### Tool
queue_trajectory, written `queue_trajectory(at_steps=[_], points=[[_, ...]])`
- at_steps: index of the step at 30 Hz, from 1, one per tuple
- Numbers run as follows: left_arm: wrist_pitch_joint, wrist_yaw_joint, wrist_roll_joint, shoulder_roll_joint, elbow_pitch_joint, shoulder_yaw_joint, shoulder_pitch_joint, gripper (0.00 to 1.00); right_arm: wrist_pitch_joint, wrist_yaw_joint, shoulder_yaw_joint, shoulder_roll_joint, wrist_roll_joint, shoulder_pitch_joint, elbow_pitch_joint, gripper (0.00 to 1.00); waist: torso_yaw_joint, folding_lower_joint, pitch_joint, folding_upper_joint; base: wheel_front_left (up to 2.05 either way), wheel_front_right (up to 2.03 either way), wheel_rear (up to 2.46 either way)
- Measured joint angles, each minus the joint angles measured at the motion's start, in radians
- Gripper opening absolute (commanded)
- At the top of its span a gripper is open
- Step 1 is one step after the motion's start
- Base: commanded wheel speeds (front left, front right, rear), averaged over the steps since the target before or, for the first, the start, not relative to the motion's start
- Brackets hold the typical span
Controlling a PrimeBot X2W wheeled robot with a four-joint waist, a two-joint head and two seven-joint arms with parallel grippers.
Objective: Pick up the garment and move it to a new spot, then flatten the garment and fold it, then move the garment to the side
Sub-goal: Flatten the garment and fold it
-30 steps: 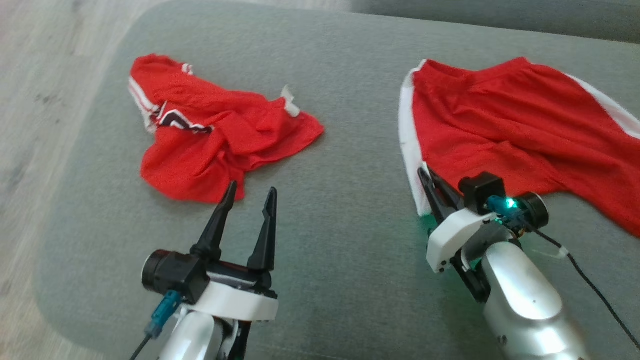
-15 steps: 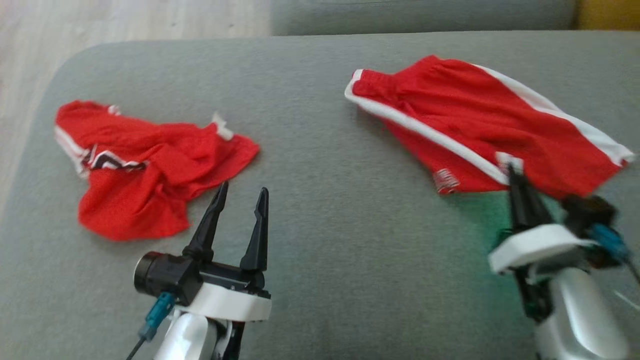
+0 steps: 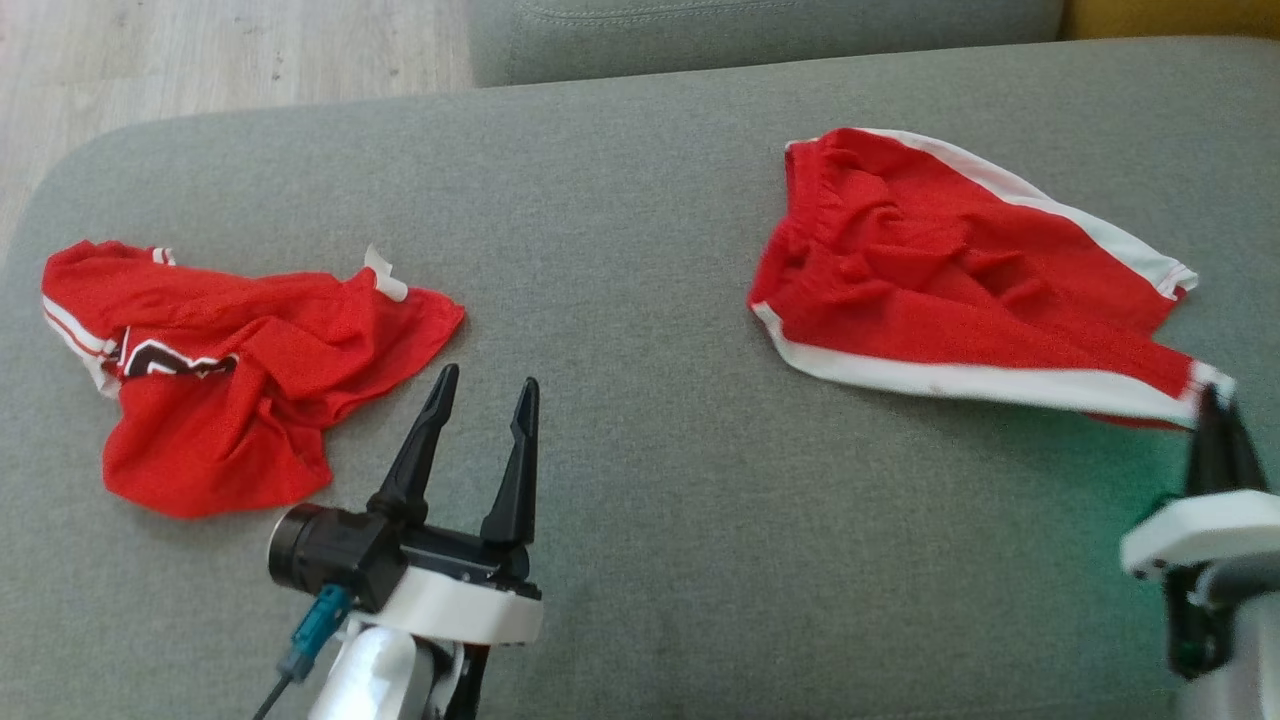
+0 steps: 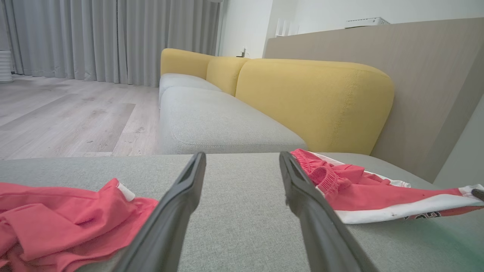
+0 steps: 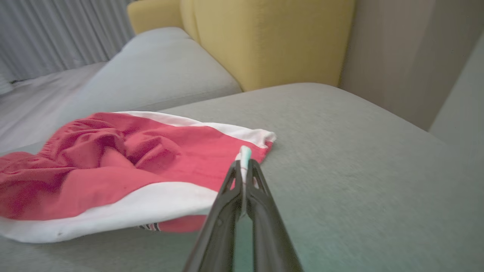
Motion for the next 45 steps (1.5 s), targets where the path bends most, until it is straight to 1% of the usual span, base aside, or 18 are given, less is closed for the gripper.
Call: queue_trajectory(at_steps=[1, 2, 3, 5, 7, 9, 11, 12, 16, 19, 22, 24, 25, 26, 32, 34, 39, 45], points=[[0.000, 0.000, 0.000, 0.000, 0.000, 0.000, 0.000, 1.00, 0.002, 0.000, -0.026, 0.000, -0.013, -0.001, 0.007, 0.00, -0.001, 0.0000, -0.001, 0.0000, 0.00, 0.00, 0.00], [0.000, 0.000, 0.000, 0.000, 0.000, 0.000, 0.000, 1.00, 0.002, 0.000, -0.054, 0.001, -0.025, -0.002, 0.014, 0.82, -0.002, 0.0000, -0.001, 0.0000, 0.00, 0.00, 0.00], [0.000, 0.000, 0.000, 0.000, 0.000, 0.000, 0.000, 1.00, 0.001, 0.000, -0.073, 0.001, -0.028, -0.004, 0.019, 1.00, -0.002, 0.0001, -0.002, 0.0000, 0.00, 0.00, 0.00], [0.000, -0.001, 0.000, 0.000, 0.000, 0.000, 0.000, 1.00, -0.010, 0.000, -0.080, 0.000, -0.036, -0.005, 0.023, 1.00, -0.002, 0.0000, -0.004, 0.0000, 0.00, 0.00, 0.00], [0.000, -0.001, 0.000, 0.000, 0.000, 0.000, 0.000, 1.00, -0.031, 0.000, -0.066, 0.001, -0.038, -0.013, 0.023, 1.00, -0.003, 0.0001, -0.008, 0.0000, 0.00, 0.00, 0.00], [0.000, -0.001, 0.000, 0.000, 0.001, 0.000, 0.000, 1.00, -0.054, 0.000, -0.030, 0.000, -0.024, -0.028, 0.018, 1.00, -0.002, 0.0000, -0.014, 0.0000, 0.00, 0.00, 0.00], [0.000, -0.001, 0.000, 0.000, 0.001, 0.000, 0.001, 1.00, -0.079, 0.000, 0.041, 0.000, -0.004, -0.032, -0.005, 1.00, -0.001, 0.0000, -0.020, 0.0000, 0.00, 0.00, 0.00], [0.000, -0.001, 0.000, 0.000, 0.001, 0.000, 0.001, 1.00, -0.079, 0.000, 0.041, 0.000, -0.004, -0.032, -0.005, 1.00, -0.001, 0.0000, -0.020, 0.0000, 0.00, 0.00, 0.00], [0.000, -0.001, 0.000, 0.000, 0.001, -0.001, 0.001, 1.00, -0.105, 0.000, 0.220, 0.000, 0.041, -0.021, -0.076, 1.00, 0.004, 0.0000, -0.027, 0.0000, 0.00, 0.00, 0.00], [0.000, -0.001, 0.000, 0.000, 0.001, -0.004, 0.001, 1.00, -0.105, 0.000, 0.325, -0.001, 0.040, -0.002, -0.126, 1.00, 0.016, 0.0000, -0.025, 0.0000, 0.00, 0.00, 0.00], [0.000, -0.001, 0.000, 0.000, 0.000, -0.006, 0.001, 1.00, -0.077, 0.000, 0.415, -0.001, 0.010, 0.011, -0.130, 1.00, 0.032, 0.0000, -0.017, 0.0000, 0.00, 0.00, 0.00], [0.000, -0.001, 0.000, 0.000, 0.000, -0.008, 0.001, 1.00, -0.035, 0.000, 0.458, -0.001, -0.027, 0.010, -0.122, 1.00, 0.045, 0.0000, -0.009, 0.0000, 0.00, 0.00, 0.00], [0.000, -0.001, -0.001, 0.000, 0.000, -0.009, 0.001, 1.00, -0.016, 0.000, 0.475, -0.001, -0.038, 0.007, -0.112, 1.00, 0.052, 0.0000, -0.004, 0.0000, 0.00, 0.00, 0.00], [0.000, -0.001, -0.003, 0.000, 0.000, -0.013, 0.000, 1.00, 0.030, 0.000, 0.497, -0.002, -0.072, -0.011, -0.068, 1.00, 0.068, 0.0001, 0.008, 0.0000, 0.00, 0.00, 0.00], [0.000, -0.001, -0.009, 0.000, 0.001, -0.038, -0.005, 1.00, 0.102, 0.000, 0.501, -0.003, -0.098, -0.106, 0.077, 1.00, 0.124, 0.0002, 0.048, 0.0000, 0.00, 0.00, 0.00], [-0.001, -0.001, -0.013, 0.000, 0.002, -0.038, -0.013, 1.00, 0.105, 0.000, 0.488, -0.003, -0.104, -0.137, 0.121, 1.00, 0.141, 0.0002, 0.062, 0.0000, 0.00, 0.00, 0.00], [-0.001, -0.004, -0.020, 0.000, 0.003, -0.046, -0.043, 1.00, 0.116, 0.000, 0.410, -0.006, -0.138, -0.207, 0.224, 1.00, 0.184, 0.0003, 0.092, 0.0000, 0.00, 0.00, 0.00], [-0.001, -0.004, -0.028, 0.000, 0.004, -0.057, -0.046, 1.00, 0.111, 0.000, 0.403, -0.009, -0.140, -0.277, 0.316, 1.00, 0.220, 0.0001, 0.111, 0.0000, 0.00, 0.00, 0.00]])
